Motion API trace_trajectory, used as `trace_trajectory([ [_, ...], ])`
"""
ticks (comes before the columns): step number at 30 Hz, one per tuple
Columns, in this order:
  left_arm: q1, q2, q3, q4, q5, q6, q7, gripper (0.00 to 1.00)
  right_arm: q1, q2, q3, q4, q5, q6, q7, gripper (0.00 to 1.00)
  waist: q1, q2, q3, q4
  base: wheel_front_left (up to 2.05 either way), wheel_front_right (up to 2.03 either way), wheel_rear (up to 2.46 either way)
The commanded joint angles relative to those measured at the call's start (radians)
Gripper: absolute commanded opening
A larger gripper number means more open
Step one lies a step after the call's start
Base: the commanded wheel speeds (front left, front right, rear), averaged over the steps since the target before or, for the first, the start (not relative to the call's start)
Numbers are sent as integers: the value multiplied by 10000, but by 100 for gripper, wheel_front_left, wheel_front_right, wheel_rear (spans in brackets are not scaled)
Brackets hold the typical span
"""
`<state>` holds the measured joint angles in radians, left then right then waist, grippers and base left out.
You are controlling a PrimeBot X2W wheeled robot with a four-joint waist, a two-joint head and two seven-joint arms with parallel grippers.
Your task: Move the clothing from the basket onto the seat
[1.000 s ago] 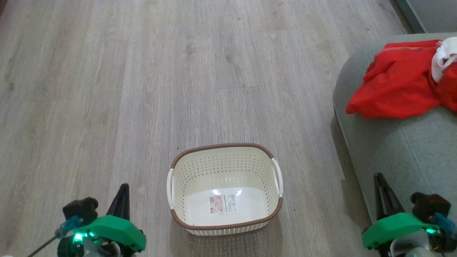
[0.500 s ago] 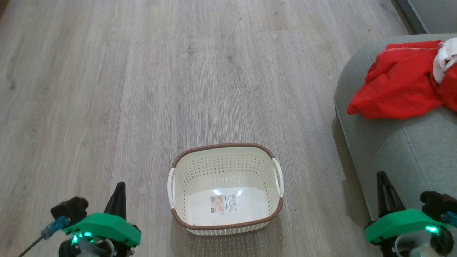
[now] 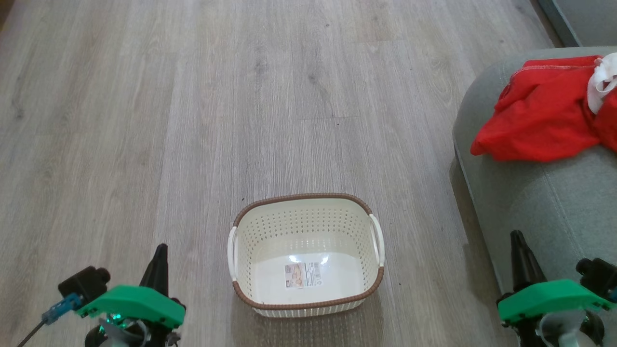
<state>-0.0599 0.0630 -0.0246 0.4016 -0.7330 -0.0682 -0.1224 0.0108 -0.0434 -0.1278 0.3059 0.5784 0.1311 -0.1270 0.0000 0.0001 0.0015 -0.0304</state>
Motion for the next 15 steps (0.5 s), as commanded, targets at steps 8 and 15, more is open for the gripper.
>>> trace_trajectory([
  [8, -459, 7, 373, -517, -1141, -114, 313, 0, -600, -60, 55, -405, 1340, -2, 305, 0, 0, -1, 1, 36, 0, 0, 0],
  [15, -462, -6, 473, -619, -1886, -164, 514, 0, -658, -61, 63, -425, 2217, -2, 512, 0, 0, -1, 3, 62, 0, 0, 0],
])
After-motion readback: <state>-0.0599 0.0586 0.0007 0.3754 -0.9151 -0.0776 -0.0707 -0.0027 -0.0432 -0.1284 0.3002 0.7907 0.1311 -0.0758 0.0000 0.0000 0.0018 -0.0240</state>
